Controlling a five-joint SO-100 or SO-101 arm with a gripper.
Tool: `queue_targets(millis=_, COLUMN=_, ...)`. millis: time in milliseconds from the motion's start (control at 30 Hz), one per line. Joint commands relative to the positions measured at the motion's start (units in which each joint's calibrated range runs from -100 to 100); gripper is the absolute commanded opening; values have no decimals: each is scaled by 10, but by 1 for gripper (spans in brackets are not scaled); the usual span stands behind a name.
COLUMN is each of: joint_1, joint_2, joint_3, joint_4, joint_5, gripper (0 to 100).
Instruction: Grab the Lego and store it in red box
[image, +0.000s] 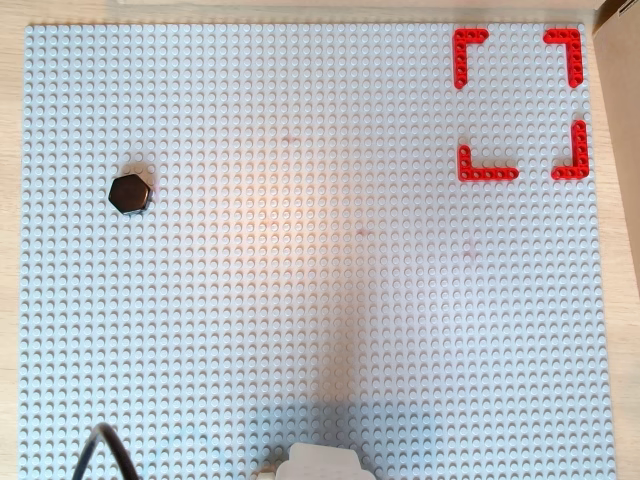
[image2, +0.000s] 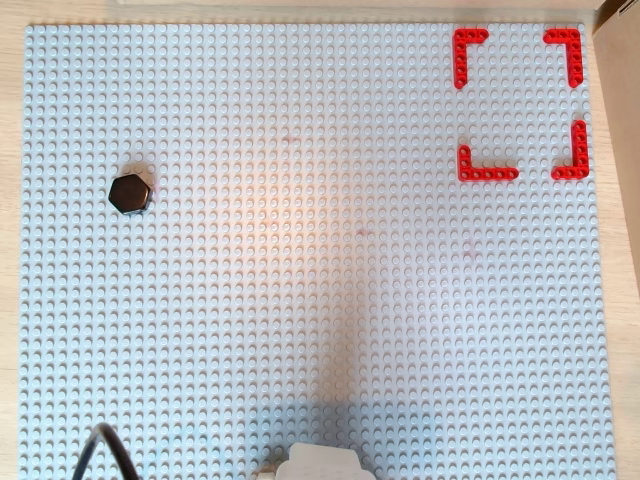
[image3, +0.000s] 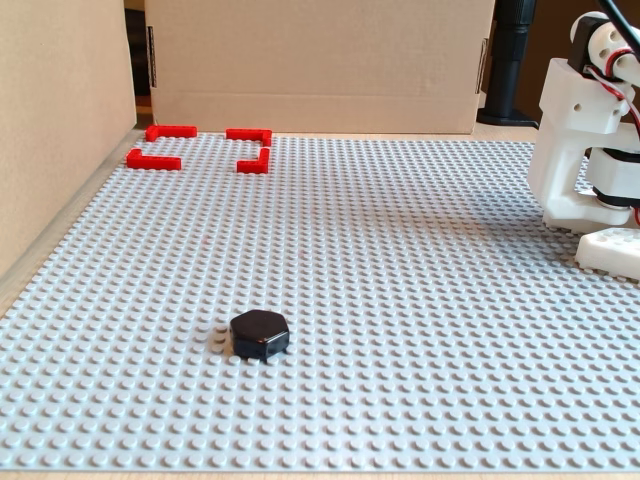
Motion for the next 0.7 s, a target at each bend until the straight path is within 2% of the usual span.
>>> queue_targets(millis=0, joint_1=-3, joint_2=-5, joint_3=1, joint_4=1, joint_5=3, gripper=1)
queue_targets(millis=667, joint_1=-3, joint_2=-5, joint_3=1, joint_4=1, joint_5=-1, gripper=1)
